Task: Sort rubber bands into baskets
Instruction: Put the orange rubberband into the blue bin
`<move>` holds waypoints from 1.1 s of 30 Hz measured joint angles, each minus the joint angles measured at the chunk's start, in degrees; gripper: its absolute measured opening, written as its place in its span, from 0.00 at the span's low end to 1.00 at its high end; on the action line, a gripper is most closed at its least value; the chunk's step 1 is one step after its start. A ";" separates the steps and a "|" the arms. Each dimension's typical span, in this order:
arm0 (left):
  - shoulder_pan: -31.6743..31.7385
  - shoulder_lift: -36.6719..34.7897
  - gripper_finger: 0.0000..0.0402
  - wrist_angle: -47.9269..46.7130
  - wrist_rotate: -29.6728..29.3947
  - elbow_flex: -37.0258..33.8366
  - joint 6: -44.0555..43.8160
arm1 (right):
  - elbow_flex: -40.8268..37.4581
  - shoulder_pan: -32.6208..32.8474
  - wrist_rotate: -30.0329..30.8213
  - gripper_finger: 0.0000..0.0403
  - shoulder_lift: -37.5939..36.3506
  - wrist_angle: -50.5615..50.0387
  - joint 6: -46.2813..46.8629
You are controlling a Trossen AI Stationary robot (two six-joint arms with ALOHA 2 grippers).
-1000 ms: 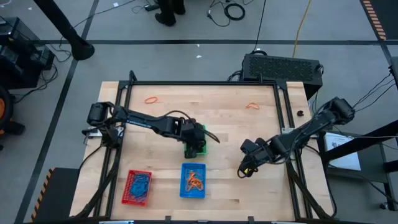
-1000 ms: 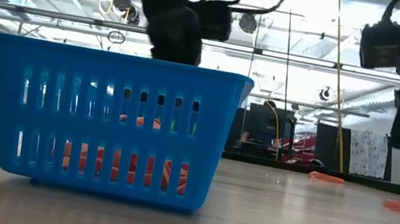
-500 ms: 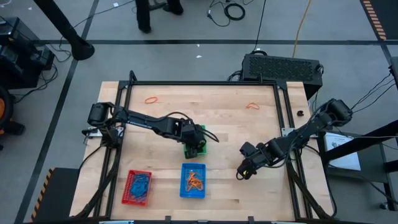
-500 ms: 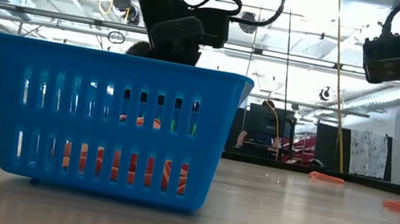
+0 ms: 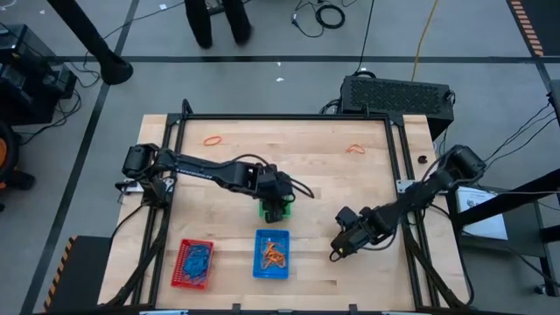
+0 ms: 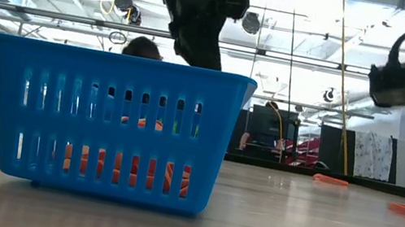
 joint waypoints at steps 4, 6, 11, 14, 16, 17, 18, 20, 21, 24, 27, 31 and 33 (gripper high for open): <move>-0.40 -0.02 0.37 0.25 0.02 0.12 0.00 | 0.00 0.27 -1.64 0.41 3.33 1.55 2.26; -0.48 -0.02 0.37 0.32 0.45 0.12 -0.02 | 0.16 0.23 -2.51 0.36 4.57 1.31 3.16; -0.44 -0.56 0.37 0.55 6.43 0.10 -2.04 | 0.24 0.15 -2.95 0.08 5.24 0.39 3.76; -0.46 -1.94 0.37 0.62 10.01 0.01 -2.47 | 0.15 0.18 -2.22 0.03 4.16 -2.27 4.71; -0.84 -3.64 0.37 0.38 10.55 -0.87 -2.41 | -0.03 0.08 -2.45 0.01 2.73 -3.21 4.33; -0.87 -4.68 0.37 0.89 10.56 -1.37 -2.22 | -0.16 0.08 -1.97 0.01 1.65 -3.68 4.22; -0.94 -5.88 0.37 2.07 10.27 -2.00 -1.87 | -0.17 0.13 -1.39 0.01 0.45 -3.25 4.29; -0.97 -8.73 0.37 4.44 8.55 -4.20 -1.47 | -0.05 0.19 -1.03 0.00 -2.07 -0.89 3.90; -0.90 -9.70 0.37 6.47 8.09 -5.39 -1.54 | -0.07 0.19 -0.84 0.00 -3.31 -0.05 3.22; -0.31 -11.96 0.37 16.14 8.11 -9.87 -3.82 | -0.07 -0.45 -1.23 0.00 -6.91 4.87 1.39; -0.26 -12.28 0.37 29.24 9.62 -13.52 -6.00 | -0.07 -1.61 -1.45 0.00 -10.20 10.87 -1.85; -0.98 -10.33 0.37 40.35 13.12 -15.59 -5.99 | -0.04 -3.39 -3.11 0.00 -13.55 20.52 -6.84; -1.25 -10.04 0.37 42.33 15.80 -16.12 -5.97 | 0.00 -4.48 -4.49 0.00 -14.38 25.92 -9.40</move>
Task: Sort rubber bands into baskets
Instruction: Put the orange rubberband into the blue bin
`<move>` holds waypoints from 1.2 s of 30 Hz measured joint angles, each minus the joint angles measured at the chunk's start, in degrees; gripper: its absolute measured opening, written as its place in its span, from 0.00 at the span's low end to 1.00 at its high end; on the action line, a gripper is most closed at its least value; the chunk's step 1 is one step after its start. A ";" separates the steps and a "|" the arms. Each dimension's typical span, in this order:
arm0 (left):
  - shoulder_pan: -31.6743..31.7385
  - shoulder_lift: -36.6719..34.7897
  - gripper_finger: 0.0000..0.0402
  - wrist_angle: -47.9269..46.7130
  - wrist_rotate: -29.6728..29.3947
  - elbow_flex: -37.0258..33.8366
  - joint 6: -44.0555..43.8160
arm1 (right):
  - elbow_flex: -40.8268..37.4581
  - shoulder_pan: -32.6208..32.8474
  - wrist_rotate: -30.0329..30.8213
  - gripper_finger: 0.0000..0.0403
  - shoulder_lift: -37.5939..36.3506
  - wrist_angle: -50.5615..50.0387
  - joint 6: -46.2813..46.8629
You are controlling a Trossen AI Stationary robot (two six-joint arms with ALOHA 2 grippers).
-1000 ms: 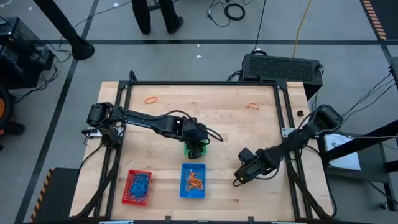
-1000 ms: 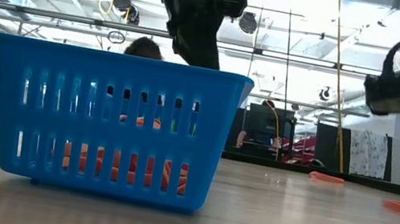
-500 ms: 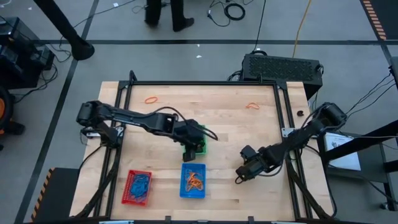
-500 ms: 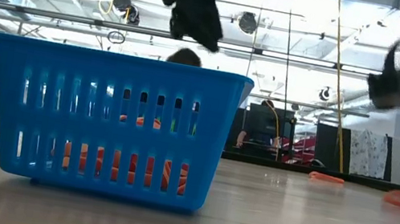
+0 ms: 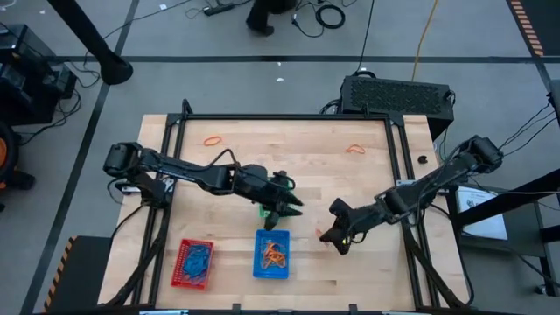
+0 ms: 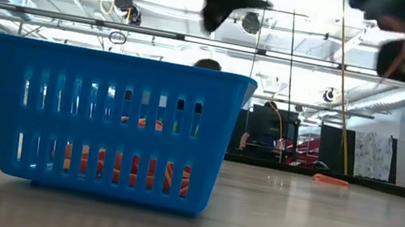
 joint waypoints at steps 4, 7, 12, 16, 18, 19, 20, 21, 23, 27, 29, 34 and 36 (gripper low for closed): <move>-0.35 1.22 0.37 6.29 3.96 0.17 0.17 | 0.03 -1.95 -1.35 0.00 -1.02 7.41 -4.01; -0.74 2.20 0.37 9.35 4.49 0.31 0.11 | -0.06 -3.31 -1.52 0.00 -1.22 10.24 -5.70; -1.25 2.39 0.37 9.46 5.03 0.26 0.07 | 0.00 -5.69 -3.21 0.00 -1.24 14.59 -7.60; -1.35 2.39 0.37 9.57 5.03 0.26 0.07 | 0.00 -7.83 -6.94 0.00 -1.26 17.70 -9.13; -1.35 2.39 0.37 9.91 5.03 0.26 0.07 | 0.00 -9.08 -7.95 0.00 -1.26 17.97 -9.30; -1.35 2.39 0.37 9.85 5.03 0.26 0.07 | 0.00 -9.74 -8.81 0.00 -1.26 18.28 -9.33; -1.48 2.39 0.37 9.81 5.11 0.26 0.07 | 0.00 -10.24 -9.56 0.00 -1.26 18.55 -9.35; -1.46 2.39 0.37 9.79 5.47 0.26 0.07 | 0.00 -10.80 -10.35 0.00 -1.26 18.76 -9.47; -1.46 2.39 0.37 9.87 5.86 0.26 0.07 | 0.00 -11.73 -11.80 0.00 -1.26 19.15 -9.95; -1.46 2.39 0.37 9.87 5.88 0.26 0.04 | 0.00 -13.46 -15.00 0.00 -1.26 21.51 -10.36; -1.44 2.37 0.37 9.81 5.88 0.26 0.05 | 0.00 -14.09 -15.53 0.00 -1.26 21.66 -10.44; -1.46 2.37 0.37 9.68 6.35 0.26 -0.04 | 0.00 -15.63 -16.38 0.00 -1.26 21.93 -10.95; -1.48 2.37 0.37 9.62 7.24 0.26 -0.07 | 0.00 -16.19 -16.36 0.00 -1.26 21.85 -11.57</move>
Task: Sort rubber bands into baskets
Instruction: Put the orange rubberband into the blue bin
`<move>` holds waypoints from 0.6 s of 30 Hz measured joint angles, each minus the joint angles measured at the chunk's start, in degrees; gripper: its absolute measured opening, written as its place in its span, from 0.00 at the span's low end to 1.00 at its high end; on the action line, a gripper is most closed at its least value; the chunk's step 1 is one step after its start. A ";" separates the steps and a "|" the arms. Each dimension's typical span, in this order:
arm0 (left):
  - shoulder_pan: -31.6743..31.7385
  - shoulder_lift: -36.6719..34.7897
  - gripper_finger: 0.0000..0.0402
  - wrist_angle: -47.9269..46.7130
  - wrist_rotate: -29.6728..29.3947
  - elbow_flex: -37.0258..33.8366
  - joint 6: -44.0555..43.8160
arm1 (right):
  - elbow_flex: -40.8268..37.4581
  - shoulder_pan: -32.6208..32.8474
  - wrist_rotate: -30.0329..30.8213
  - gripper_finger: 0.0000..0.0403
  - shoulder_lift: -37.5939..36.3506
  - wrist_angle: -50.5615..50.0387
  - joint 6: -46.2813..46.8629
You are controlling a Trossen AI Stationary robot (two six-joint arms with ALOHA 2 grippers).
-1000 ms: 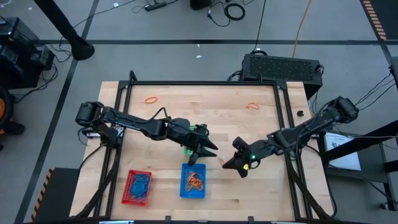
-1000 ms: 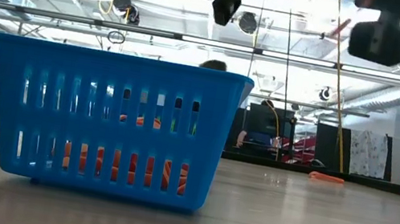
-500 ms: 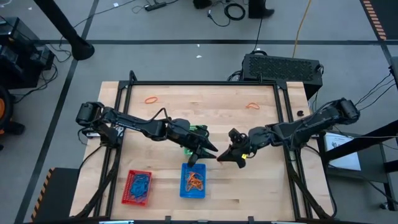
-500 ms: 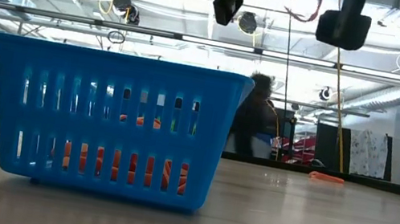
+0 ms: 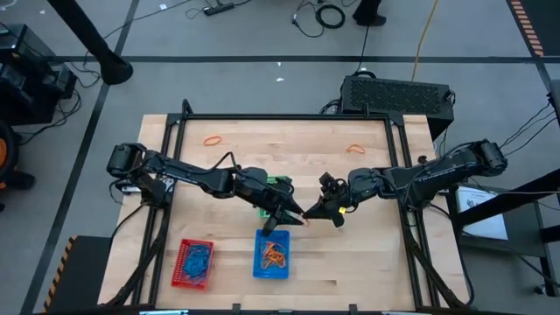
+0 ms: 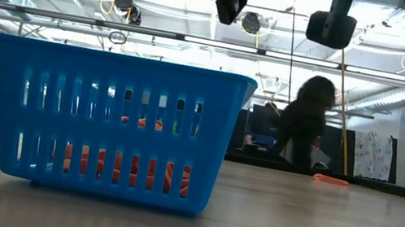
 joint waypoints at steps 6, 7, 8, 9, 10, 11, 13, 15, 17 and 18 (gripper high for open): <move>0.02 0.00 0.37 -0.96 0.53 0.02 -0.04 | 0.00 -1.17 -0.82 0.00 0.00 -0.04 -0.36; 0.02 0.00 0.36 -0.90 0.30 0.01 -0.04 | 0.00 -1.37 -1.15 0.00 0.00 -0.02 -0.36; 0.02 0.00 0.34 -0.89 -0.02 0.02 -0.04 | 0.00 -1.38 -1.25 0.00 0.00 -0.02 -0.36; 0.02 0.00 0.32 -0.92 -0.20 0.01 -0.05 | 0.00 -1.38 -1.29 0.00 0.00 -0.04 -0.36; 0.02 0.00 0.29 -0.93 -0.38 0.02 -0.06 | 0.00 -1.36 -1.33 0.00 0.00 -0.08 -0.38; 0.02 0.00 0.26 -0.93 -0.56 0.00 -0.06 | 0.00 -1.36 -1.35 0.00 0.00 -0.09 -0.39; 0.02 0.00 0.18 -1.04 -2.37 0.02 -0.07 | 0.00 -1.36 -1.46 0.00 0.00 -0.08 -0.85; 0.02 0.00 0.08 -1.95 -4.30 0.02 -0.16 | 0.00 -1.36 -1.49 0.00 0.00 -0.18 -1.70; 0.17 0.00 0.03 -2.79 -4.57 0.02 -0.18 | 0.00 -1.36 -1.47 0.00 0.00 -0.29 -1.84; 0.19 0.00 0.02 -3.23 -4.58 0.04 -0.18 | 0.00 -1.36 -1.47 0.00 0.00 -0.39 -1.85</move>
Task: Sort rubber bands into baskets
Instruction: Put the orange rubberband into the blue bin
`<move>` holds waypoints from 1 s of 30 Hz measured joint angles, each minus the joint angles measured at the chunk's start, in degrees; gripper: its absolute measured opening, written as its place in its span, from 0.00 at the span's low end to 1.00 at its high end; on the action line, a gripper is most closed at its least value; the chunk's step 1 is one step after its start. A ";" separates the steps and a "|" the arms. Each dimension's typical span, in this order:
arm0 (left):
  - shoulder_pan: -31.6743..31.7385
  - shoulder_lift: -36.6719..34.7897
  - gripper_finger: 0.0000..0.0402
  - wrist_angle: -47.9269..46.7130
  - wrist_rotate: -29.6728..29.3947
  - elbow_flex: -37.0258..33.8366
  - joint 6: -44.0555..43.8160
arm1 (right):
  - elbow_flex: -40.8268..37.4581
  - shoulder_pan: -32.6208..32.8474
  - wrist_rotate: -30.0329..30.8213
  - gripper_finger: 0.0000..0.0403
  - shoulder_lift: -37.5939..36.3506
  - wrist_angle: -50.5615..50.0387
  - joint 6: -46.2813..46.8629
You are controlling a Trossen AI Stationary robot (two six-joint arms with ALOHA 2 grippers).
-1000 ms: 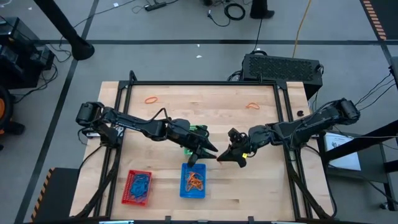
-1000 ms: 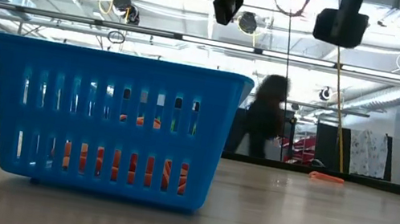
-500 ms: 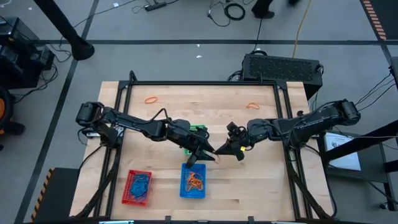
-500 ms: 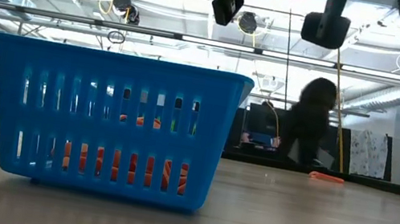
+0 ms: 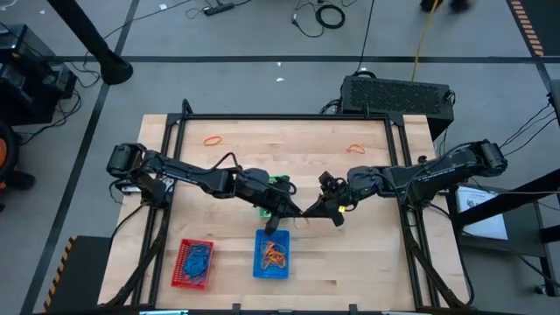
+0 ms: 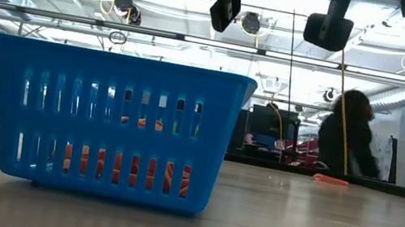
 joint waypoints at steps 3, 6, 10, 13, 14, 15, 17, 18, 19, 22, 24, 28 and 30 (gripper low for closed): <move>0.00 0.00 0.01 -1.66 -0.01 0.02 0.17 | 0.00 0.00 0.33 0.00 0.00 -1.16 -0.40; 0.00 0.00 0.01 -2.66 -0.16 0.02 0.16 | 0.00 0.02 2.31 0.02 0.00 -5.71 -0.56; 0.18 -0.50 0.01 -7.38 -1.78 0.02 0.20 | 0.00 -0.07 8.58 0.10 0.00 -13.03 -1.69; 1.18 -1.22 0.01 -16.23 -4.52 0.05 0.22 | 0.01 -0.05 15.90 0.18 0.00 -17.88 -2.17; 1.80 -1.33 0.01 -19.10 -5.63 0.04 0.20 | 0.01 -0.03 17.78 0.21 0.00 -19.52 -2.27; 2.45 -1.36 0.00 -21.61 -6.99 0.04 0.20 | 0.00 -0.04 19.47 0.24 0.00 -20.93 -2.47; 3.85 -1.42 0.00 -27.15 -9.54 0.04 0.18 | 0.00 -0.04 21.96 0.30 0.00 -23.33 -2.84; 4.55 -1.38 0.00 -29.08 -10.73 0.02 0.18 | 0.00 -0.04 22.74 0.32 0.00 -24.21 -2.99; 5.35 -1.25 0.00 -30.54 -11.90 0.02 0.18 | 0.00 -0.04 22.99 0.34 0.00 -24.98 -3.03; 7.78 -0.35 0.00 -33.21 -13.59 0.02 -1.11 | 0.00 -0.04 22.97 0.40 0.00 -25.41 -3.22; 9.16 0.42 0.00 -33.97 -13.58 0.02 -2.11 | 0.00 -0.04 22.88 0.43 0.00 -25.42 -3.22; 10.25 0.76 0.00 -33.62 -13.23 0.02 -2.60 | 0.01 -0.04 22.82 0.46 0.00 -25.44 -3.24; 10.23 0.77 0.00 -33.42 -13.08 0.02 -2.45 | 0.00 -0.02 22.68 0.46 0.00 -25.46 -3.22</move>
